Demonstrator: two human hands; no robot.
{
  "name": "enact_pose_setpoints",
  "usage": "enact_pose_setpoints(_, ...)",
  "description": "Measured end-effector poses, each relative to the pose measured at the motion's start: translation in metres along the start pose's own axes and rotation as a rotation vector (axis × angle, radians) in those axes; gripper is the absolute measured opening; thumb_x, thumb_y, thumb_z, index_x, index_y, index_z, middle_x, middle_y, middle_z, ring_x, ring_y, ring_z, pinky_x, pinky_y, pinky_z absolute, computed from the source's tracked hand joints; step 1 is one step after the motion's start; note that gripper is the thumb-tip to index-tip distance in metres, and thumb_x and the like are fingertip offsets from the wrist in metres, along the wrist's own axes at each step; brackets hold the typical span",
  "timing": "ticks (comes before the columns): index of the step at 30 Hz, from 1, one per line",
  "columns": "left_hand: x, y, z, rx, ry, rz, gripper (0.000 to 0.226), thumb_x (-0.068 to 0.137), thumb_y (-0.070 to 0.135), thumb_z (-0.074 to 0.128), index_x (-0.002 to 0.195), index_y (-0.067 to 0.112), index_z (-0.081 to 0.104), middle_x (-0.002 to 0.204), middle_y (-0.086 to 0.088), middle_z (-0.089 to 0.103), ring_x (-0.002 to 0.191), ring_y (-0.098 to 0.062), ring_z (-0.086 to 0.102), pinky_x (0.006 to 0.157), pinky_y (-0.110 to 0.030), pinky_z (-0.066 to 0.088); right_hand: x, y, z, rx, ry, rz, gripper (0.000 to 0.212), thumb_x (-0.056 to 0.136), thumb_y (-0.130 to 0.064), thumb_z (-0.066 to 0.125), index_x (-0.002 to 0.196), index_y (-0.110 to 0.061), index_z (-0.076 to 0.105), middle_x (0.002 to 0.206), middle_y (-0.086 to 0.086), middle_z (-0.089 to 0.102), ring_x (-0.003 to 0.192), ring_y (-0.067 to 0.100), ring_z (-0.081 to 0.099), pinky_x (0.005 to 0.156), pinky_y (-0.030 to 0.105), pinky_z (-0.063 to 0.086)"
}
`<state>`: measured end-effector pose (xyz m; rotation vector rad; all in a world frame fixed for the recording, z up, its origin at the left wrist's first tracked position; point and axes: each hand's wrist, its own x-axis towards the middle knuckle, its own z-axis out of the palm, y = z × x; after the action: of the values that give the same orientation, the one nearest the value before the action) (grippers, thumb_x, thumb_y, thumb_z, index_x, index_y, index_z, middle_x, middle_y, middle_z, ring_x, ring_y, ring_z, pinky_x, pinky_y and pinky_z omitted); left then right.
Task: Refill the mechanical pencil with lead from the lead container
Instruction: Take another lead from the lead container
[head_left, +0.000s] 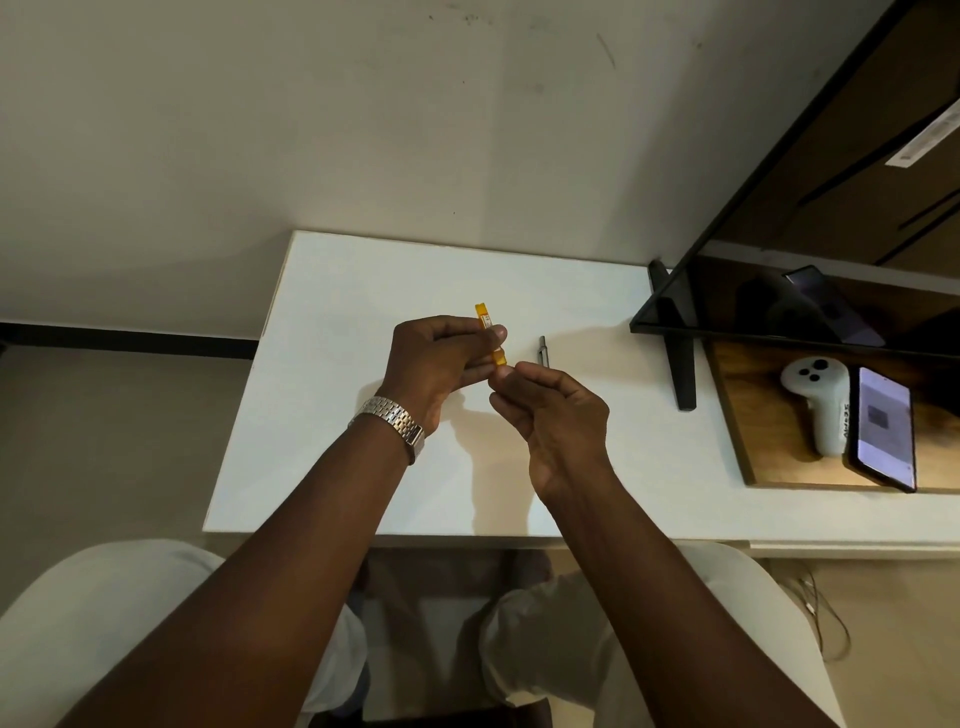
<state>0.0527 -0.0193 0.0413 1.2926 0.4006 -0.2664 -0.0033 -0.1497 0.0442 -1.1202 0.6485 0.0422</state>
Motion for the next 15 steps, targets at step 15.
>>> enact_pose_setpoints(15,0.0002,-0.0014,0.0008,0.001,0.009,-0.025,0.032,0.083,0.006,0.087,0.111,-0.003,0.075,0.105,-0.02,0.081,0.08,-0.024,0.08,0.072,-0.029,0.067,0.0025,-0.0028,-0.0022,-0.064,-0.016,-0.031,0.012,0.085,0.006,0.079,0.088,-0.005,0.078,0.082,0.015,0.081,0.083,0.033,0.081,0.076,0.036,0.067)
